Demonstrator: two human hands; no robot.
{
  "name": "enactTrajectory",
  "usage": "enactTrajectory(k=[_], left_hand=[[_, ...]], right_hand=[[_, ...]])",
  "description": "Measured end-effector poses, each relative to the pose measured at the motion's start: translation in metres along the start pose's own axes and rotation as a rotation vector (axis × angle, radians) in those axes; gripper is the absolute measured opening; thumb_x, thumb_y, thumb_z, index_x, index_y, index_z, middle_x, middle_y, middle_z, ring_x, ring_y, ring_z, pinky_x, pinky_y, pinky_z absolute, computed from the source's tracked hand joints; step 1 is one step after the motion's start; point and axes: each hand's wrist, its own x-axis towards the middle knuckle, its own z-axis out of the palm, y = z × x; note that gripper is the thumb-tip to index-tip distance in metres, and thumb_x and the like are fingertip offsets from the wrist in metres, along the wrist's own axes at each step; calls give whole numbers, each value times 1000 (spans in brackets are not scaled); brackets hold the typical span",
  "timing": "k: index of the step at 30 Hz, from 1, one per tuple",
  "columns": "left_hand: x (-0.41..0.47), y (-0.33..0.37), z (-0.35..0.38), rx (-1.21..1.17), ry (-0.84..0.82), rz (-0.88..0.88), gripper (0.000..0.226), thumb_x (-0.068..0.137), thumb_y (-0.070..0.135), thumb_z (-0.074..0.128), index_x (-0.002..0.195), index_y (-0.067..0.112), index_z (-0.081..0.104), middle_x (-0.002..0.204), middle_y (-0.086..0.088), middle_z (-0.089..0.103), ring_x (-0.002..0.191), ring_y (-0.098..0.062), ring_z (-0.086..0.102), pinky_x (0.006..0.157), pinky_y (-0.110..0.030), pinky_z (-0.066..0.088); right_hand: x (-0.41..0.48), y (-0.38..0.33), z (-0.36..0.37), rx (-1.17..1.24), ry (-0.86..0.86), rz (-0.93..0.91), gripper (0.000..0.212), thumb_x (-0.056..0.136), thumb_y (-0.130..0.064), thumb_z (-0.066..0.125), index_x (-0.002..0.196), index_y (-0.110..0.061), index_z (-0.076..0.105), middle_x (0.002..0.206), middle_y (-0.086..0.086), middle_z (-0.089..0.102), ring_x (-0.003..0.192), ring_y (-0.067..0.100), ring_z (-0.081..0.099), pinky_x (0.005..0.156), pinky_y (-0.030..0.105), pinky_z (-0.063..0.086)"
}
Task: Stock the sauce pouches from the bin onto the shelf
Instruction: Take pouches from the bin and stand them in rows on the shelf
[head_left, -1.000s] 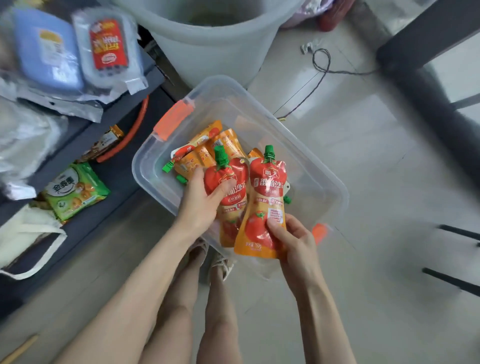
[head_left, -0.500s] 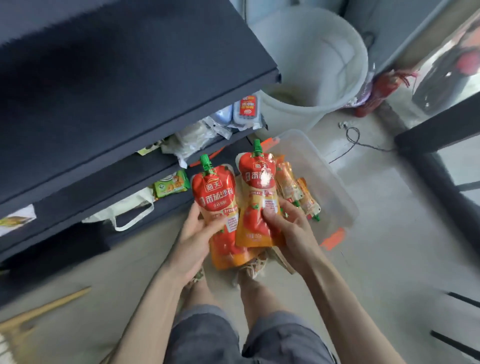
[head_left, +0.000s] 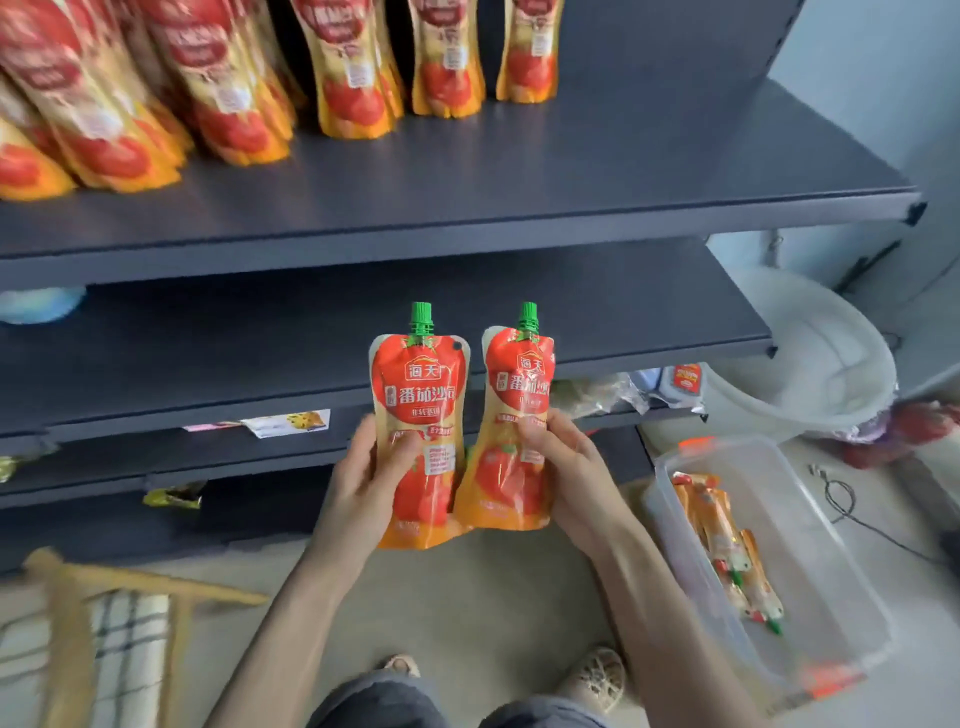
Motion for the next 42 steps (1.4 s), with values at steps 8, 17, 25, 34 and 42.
enactTrajectory(k=[8,17,25,34,42], left_hand=[[12,53,-102,-17,60,110,29,76,35,70,103,37,61,101,11,71,92,-8,68,64,-16,53],[82,109,-153,-42,160,279,35,71,34,72,103,30,60,99,11,72,91,-6,68,63,-14,52],[186,147,-165,-10,175,390,30,81,26,71,106,37,58,101,18,69,96,0,64,70,-15,52],[270,151,-178,42,194,425,27,81,19,72,100,35,61,96,23,70,95,3,64,66,-10,50],[288,139,-188,62,176,429,33,79,19,73,106,32,58,103,15,70,101,-2,64,74,-16,53]], right_hand=[[30,-24,122,-173,18,-206,22,75,-38,75,91,-24,70,94,8,75,86,28,72,69,35,58],[93,-84,185,-273,31,-378,20,77,-37,71,92,-25,67,91,0,75,84,20,73,63,27,57],[179,-138,205,-288,82,-537,18,80,-30,73,95,-24,65,90,-4,75,84,15,73,59,23,56],[265,-165,198,-295,115,-608,12,81,-17,73,91,-22,68,87,-6,75,83,11,72,63,18,54],[294,-154,192,-391,113,-600,30,81,-14,73,104,-29,60,100,-12,71,92,4,68,71,17,55]])
